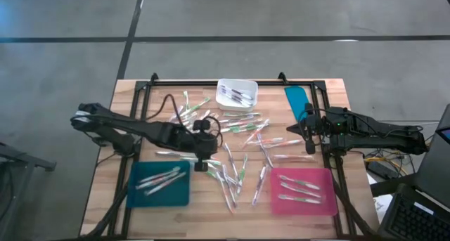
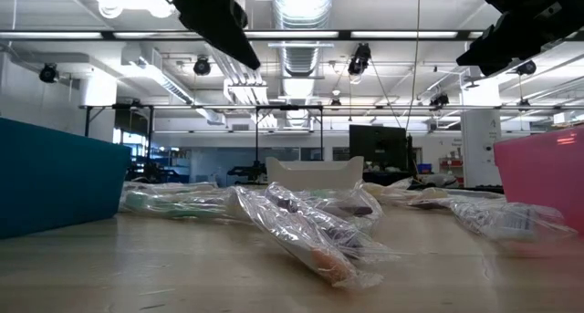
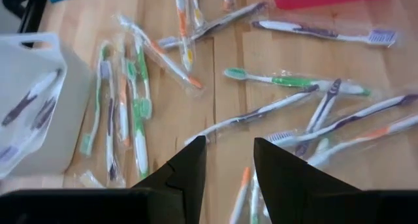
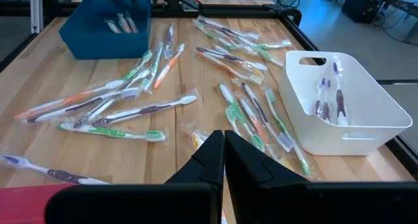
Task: Pick & Place Toothbrushes
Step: Put the violet toothbrush into the white bin
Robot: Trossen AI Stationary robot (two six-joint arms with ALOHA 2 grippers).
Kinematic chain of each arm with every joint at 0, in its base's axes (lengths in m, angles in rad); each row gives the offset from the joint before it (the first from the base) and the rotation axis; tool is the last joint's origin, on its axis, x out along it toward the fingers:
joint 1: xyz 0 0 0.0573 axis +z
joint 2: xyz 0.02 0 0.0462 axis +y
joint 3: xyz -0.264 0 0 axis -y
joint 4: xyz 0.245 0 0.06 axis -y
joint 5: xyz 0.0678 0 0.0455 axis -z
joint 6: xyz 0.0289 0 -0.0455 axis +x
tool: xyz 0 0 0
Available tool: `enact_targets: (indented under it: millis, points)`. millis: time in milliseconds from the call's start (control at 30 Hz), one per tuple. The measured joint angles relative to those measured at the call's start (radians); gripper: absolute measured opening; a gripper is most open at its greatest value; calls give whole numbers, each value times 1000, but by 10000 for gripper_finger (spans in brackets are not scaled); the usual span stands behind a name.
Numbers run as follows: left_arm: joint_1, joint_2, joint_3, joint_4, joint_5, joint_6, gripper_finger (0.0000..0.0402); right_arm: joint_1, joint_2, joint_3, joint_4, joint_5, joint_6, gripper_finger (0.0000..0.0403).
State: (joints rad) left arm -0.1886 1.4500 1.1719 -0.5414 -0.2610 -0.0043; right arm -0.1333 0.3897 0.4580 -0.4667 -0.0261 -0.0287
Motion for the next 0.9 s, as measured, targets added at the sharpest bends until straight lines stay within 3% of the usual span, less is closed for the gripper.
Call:
enact_targets:
  millis: [400,900]
  points:
    - [73,160,150,-138,97,11,133,0,0,0,0,0,1,8]
    - [159,165,140,-214,170,20,133,0,-1,0,11,-35,25,8]
